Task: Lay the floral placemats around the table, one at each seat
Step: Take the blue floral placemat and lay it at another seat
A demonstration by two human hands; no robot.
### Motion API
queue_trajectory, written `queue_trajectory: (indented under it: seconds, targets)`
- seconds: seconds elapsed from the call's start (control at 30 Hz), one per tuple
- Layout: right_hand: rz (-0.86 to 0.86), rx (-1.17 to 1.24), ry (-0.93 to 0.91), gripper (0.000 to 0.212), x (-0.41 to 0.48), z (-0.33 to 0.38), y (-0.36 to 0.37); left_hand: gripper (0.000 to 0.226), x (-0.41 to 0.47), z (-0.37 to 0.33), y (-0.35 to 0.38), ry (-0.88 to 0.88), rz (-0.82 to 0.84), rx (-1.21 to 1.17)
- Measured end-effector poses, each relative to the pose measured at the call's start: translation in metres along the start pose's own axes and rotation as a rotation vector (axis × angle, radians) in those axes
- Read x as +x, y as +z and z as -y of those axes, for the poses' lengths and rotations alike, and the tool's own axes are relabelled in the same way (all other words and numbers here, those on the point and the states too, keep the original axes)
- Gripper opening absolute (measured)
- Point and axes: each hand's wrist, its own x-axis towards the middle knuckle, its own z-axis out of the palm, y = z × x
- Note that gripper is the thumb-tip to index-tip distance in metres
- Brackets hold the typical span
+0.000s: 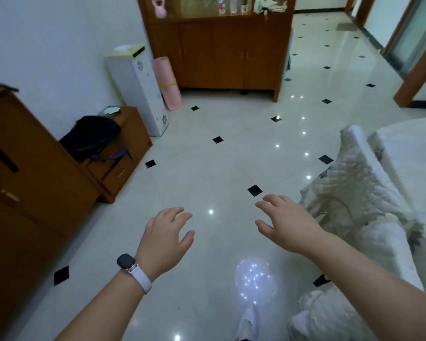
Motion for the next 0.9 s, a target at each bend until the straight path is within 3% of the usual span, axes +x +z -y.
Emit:
queue_trajectory:
  seconds: [0.37, 0.9]
  targets:
    - [-0.129, -0.021, 0.180, 0.049, 0.072, -0.101, -0.064, 0.045, 0.187, -0.052, 0.009, 0.253, 0.019, -0.037]
    - [-0.124, -0.005, 0.680, 0.050, 0.159, -0.204, -0.074, 0.044, 0.447, -0.125, 0.090, 0.722, 0.166, -0.153]
